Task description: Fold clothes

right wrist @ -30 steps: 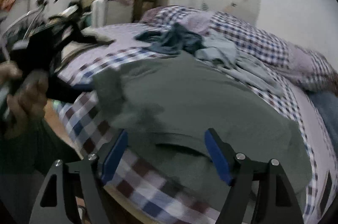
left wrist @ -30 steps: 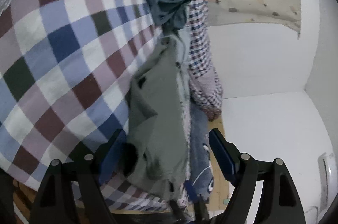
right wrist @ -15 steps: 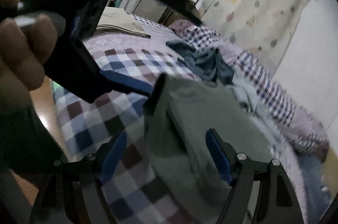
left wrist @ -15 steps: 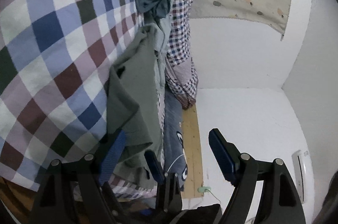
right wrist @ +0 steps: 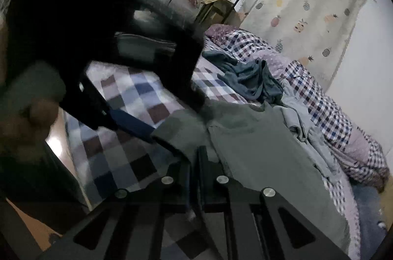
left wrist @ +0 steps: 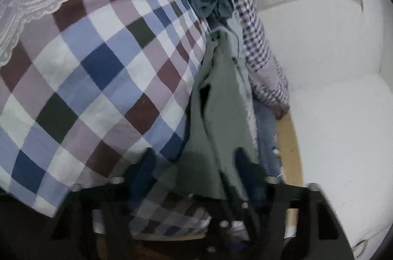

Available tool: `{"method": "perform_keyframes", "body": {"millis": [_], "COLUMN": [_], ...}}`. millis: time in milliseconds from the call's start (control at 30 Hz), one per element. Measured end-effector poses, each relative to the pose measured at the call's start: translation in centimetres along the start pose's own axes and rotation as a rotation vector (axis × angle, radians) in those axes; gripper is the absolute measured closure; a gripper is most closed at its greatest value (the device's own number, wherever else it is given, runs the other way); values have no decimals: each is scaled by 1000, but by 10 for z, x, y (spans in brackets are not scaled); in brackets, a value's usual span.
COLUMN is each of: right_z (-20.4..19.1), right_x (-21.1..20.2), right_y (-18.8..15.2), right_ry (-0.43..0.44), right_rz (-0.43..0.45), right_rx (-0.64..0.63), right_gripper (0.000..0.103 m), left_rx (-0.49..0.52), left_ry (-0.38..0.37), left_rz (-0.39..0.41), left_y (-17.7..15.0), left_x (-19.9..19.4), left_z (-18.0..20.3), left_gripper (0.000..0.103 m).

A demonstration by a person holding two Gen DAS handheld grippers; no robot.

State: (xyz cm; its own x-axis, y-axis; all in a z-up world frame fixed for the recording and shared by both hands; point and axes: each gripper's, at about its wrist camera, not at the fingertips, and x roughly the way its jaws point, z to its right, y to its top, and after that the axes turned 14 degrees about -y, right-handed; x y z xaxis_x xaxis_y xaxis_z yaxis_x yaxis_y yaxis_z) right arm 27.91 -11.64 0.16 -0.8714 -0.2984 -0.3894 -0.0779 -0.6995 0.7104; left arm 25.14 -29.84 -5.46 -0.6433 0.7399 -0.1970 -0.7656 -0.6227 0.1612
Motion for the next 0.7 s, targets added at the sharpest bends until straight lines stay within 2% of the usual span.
{"method": "perform_keyframes", "body": {"millis": [33, 67, 100, 133, 167, 233, 300, 333, 367, 700], "right_z": [1, 2, 2, 1, -1, -4, -10, -12, -13, -20], "right_x": [-1, -1, -2, -2, -2, -2, -2, -3, -3, 26], "right_y": [0, 1, 0, 0, -1, -1, -2, -3, -3, 13], "right_ry": [2, 4, 2, -1, -7, -30, -74, -96, -117, -244], "right_rz": [2, 3, 2, 0, 1, 5, 17, 22, 29, 31], "right_rx": [5, 9, 7, 3, -3, -19, -47, -55, -61, -122], "right_gripper": [99, 99, 99, 99, 99, 95, 71, 51, 39, 37], "left_rx": [-4, -9, -13, -17, -21, -30, -39, -40, -36, -52], "left_ry": [-6, -11, -17, -25, -43, -71, -105, -121, -133, -257], "left_rz": [-3, -5, -8, -8, -1, 8, 16, 17, 17, 28], "left_y": [-1, -1, -2, -2, -1, 0, 1, 1, 2, 9], "left_x": [0, 0, 0, -1, -2, -4, -7, -9, -9, -8], "left_z": [-1, -1, -2, -2, -2, -2, -1, -1, 1, 10], "left_gripper": [69, 77, 80, 91, 98, 99, 100, 100, 100, 101]}}
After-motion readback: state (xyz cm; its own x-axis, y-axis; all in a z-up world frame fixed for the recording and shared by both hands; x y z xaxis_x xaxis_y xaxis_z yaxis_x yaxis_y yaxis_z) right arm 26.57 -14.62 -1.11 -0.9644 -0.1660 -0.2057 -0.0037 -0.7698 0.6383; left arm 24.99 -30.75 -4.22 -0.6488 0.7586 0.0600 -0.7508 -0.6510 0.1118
